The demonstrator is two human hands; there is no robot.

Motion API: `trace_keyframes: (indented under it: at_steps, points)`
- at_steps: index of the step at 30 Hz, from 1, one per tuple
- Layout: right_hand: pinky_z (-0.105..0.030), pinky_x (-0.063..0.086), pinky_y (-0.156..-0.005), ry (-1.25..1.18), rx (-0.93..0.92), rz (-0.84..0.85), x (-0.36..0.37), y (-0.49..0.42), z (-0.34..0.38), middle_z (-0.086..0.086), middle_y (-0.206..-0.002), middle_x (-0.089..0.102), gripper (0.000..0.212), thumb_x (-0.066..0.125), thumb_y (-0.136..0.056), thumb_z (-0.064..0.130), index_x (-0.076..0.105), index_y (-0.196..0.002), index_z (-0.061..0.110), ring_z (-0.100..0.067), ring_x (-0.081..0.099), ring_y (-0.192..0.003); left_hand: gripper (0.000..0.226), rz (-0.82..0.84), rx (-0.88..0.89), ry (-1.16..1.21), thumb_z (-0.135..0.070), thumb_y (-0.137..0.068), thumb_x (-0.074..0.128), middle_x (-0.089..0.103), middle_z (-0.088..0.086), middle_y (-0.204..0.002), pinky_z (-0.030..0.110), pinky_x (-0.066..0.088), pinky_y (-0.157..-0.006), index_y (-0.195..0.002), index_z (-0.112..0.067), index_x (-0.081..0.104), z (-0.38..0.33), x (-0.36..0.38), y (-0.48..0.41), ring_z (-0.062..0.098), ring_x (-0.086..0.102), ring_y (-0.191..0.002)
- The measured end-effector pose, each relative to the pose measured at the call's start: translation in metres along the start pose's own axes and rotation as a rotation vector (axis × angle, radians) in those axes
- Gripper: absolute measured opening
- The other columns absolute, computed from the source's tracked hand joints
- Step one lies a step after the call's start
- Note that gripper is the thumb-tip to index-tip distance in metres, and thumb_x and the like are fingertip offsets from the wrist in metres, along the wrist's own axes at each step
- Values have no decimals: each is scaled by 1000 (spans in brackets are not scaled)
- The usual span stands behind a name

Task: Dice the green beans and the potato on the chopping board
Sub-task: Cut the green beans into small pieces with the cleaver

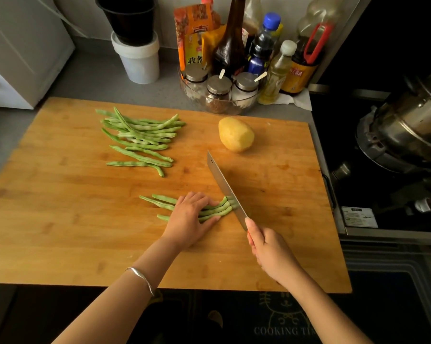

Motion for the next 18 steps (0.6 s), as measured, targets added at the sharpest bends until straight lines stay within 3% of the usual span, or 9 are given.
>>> trace_keyframes:
  at_steps: [7, 12, 18]
  points:
    - [-14, 25, -40, -123, -18, -18, -12, 11, 0, 8, -45, 33, 53, 31, -93, 59, 44, -68, 14, -5, 31, -36, 48, 9, 12, -50, -54, -77, 65, 62, -10, -107, 26, 36, -86, -117, -28, 59, -2, -5, 3, 11, 52, -102]
    - [-14, 25, -40, -118, -40, 47, -3, 20, 0, 8, -45, 33, 51, 33, -96, 55, 45, -70, 13, -4, 30, -36, 34, -42, 7, -45, -39, -78, 73, 61, -8, -101, 27, 34, -83, -108, -25, 63, -1, -7, 8, 16, 52, -96]
    - [-30, 32, -53, -7, -19, -1, 8, 16, -1, 5, -51, 38, 56, 29, -93, 61, 46, -64, 16, -11, 37, -46, 30, -33, -34, 9, -36, -77, 75, 62, -8, -97, 28, 34, -82, -104, -24, 66, 2, -5, 6, 15, 53, -94]
Point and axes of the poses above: each hand's wrist, its own y-axis away from the middle knuckle, its own x-axis out of the palm, z = x × y, the point moved 7 cm from there along -y, towards the middle knuckle
